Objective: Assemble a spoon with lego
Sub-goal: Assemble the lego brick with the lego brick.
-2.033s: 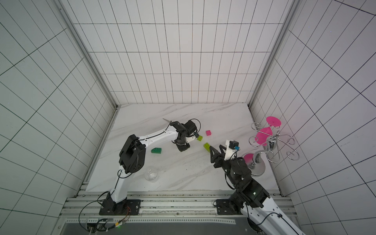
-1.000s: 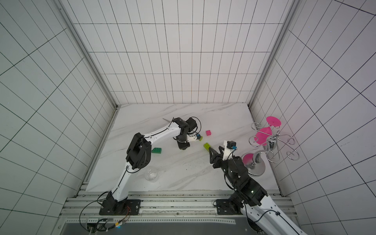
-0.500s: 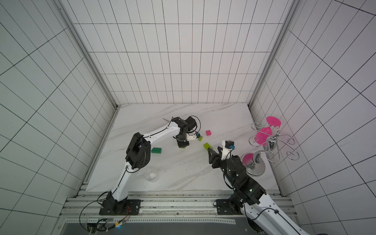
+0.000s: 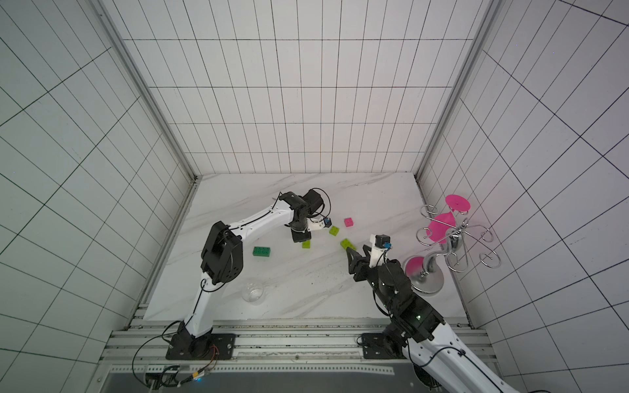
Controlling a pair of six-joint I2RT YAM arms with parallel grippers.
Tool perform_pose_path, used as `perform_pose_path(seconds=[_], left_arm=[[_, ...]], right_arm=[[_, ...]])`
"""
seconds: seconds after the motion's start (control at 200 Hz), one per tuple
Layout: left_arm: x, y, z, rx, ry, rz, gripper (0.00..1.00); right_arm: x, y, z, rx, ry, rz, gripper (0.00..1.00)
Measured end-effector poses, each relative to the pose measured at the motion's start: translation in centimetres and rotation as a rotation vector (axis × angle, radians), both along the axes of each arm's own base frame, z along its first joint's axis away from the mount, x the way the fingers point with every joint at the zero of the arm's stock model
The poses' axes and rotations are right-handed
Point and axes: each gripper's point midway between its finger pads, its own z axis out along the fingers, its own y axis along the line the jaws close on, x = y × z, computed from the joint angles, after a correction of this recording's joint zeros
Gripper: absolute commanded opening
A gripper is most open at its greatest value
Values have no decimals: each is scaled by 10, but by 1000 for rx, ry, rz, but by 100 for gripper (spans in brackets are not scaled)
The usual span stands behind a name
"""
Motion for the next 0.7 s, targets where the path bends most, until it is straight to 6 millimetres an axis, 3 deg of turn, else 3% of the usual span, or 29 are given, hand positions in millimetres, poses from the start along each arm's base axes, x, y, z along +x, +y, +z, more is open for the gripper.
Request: perform_pose_path(seconds=[0.215, 0.355, 0.7], left_arm=[[-12, -8, -9, 32, 17, -141, 17], [-12, -24, -7, 17, 16, -189, 17], [-15, -16, -9, 35, 44, -220, 17]], right_arm=[[0, 0, 0, 0, 0, 0, 64], [0, 0, 0, 0, 0, 0, 64], [0, 0, 1, 2, -2, 0, 64]])
